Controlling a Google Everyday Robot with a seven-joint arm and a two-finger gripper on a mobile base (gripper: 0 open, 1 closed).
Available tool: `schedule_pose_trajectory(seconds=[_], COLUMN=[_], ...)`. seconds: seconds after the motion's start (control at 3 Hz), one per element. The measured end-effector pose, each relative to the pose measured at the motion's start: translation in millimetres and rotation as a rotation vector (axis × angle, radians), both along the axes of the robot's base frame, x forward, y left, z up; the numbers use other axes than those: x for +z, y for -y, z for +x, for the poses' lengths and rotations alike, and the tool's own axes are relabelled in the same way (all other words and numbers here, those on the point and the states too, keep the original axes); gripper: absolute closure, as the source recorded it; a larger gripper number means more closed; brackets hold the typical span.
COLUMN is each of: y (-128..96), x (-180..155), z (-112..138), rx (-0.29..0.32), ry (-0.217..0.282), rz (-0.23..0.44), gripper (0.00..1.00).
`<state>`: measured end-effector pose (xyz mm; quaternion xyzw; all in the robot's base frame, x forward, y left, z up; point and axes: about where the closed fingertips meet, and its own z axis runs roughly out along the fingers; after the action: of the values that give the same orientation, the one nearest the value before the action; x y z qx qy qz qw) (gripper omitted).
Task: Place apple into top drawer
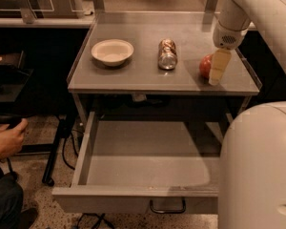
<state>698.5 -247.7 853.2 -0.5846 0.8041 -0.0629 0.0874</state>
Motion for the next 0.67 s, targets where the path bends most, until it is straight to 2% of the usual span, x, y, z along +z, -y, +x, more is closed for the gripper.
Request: schedule_pose_trajectory(seconds=[0.33,0.67], y=[-3.8,-4.5], x=[-5.8,-6.9], z=[3.0,3.6], rx=[0.003,0.003], ry=[-0.011,-0.013], rz=[0.002,0.003], gripper=[0.00,0.14])
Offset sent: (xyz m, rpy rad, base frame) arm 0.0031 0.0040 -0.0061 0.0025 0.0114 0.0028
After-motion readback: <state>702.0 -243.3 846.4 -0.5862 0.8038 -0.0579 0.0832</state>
